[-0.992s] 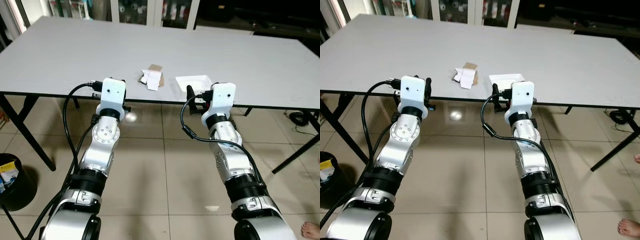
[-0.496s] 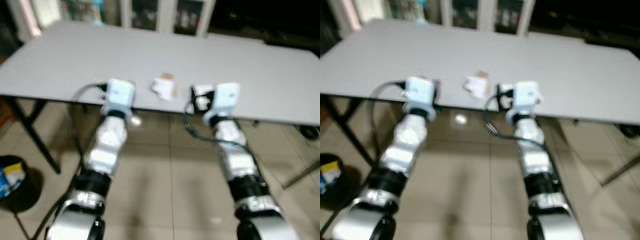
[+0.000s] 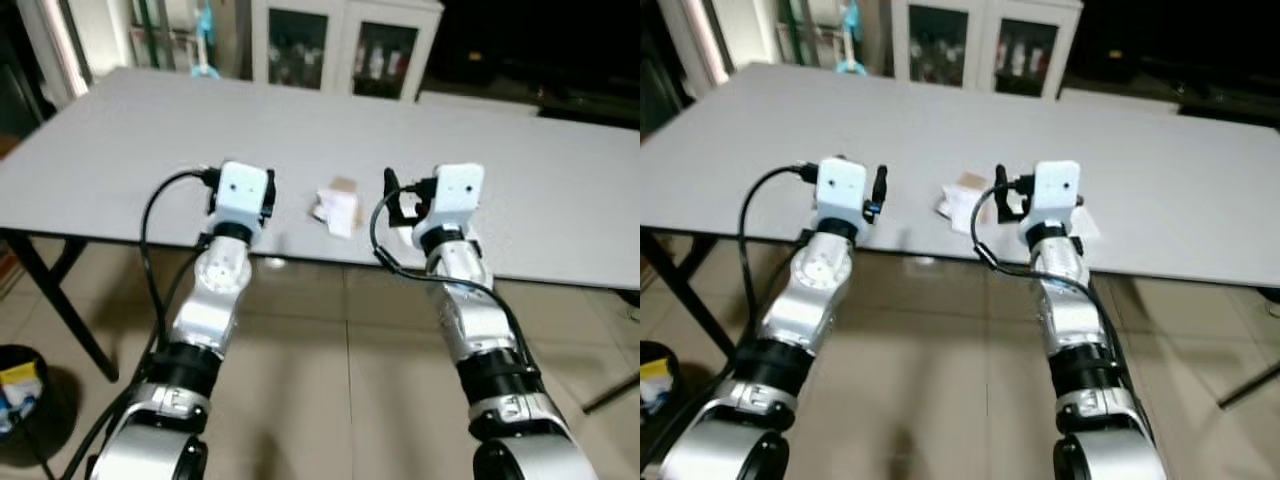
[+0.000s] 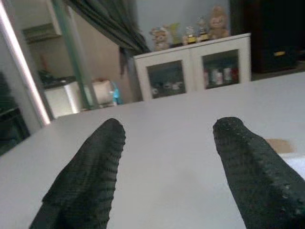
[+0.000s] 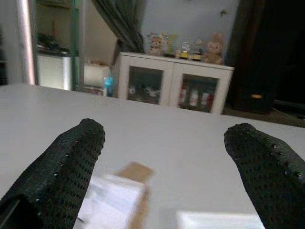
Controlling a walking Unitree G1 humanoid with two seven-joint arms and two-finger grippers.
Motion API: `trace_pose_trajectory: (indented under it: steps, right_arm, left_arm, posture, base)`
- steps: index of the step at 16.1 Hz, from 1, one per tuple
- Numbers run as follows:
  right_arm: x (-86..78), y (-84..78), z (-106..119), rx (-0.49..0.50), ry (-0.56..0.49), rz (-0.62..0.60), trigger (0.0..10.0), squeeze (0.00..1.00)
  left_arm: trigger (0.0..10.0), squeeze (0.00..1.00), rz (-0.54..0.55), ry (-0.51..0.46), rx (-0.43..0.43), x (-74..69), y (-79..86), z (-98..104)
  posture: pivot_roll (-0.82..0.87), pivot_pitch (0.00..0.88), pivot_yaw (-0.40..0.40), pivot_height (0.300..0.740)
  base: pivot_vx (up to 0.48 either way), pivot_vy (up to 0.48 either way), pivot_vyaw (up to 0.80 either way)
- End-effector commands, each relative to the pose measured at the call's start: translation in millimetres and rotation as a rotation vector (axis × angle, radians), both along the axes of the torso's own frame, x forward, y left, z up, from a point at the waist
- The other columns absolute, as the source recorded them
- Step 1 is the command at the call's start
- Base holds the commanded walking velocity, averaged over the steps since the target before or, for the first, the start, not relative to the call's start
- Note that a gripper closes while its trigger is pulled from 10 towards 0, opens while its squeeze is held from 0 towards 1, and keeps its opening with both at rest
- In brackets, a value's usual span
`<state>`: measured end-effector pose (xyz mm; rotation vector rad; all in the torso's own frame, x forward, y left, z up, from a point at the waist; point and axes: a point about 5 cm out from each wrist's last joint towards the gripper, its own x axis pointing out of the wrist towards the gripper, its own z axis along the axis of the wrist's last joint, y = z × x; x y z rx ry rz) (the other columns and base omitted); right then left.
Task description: Picking trash to rubbish bin
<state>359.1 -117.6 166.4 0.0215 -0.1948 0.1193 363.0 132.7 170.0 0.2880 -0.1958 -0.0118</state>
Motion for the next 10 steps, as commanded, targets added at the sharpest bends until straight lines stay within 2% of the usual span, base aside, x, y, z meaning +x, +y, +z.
trace_pose_trajectory:
  steps: [1, 4, 10]
  right_arm:
    - [1.2, 4.2, 4.2, 0.016, -0.002, 0.013, 10.0, 0.00]
    - [1.7, 4.1, 2.4, 0.026, 0.020, 0.013, 10.0, 0.00]
    - [1.3, 6.9, 3.3, 0.024, 0.014, 0.017, 10.0, 0.00]
  left_arm:
    - [10.0, 1.00, 0.002, -0.007, 0.001, 1.0, 1.6, 4.7]
    - [10.0, 1.00, -0.004, 0.000, 0.007, 0.7, 1.1, 3.9]
    - [10.0, 1.00, -0.009, 0.005, 0.015, 0.9, 1.7, 4.3]
  posture:
    - [0.01, 0.014, -0.081, 0.740]
    - [0.01, 0.026, -0.082, 0.740]
    - [0.02, 0.029, -0.083, 0.740]
  base:
    - [0.480, 0.000, 0.00]
    - [0.480, 0.000, -0.80]
    - [0.480, 0.000, 0.00]
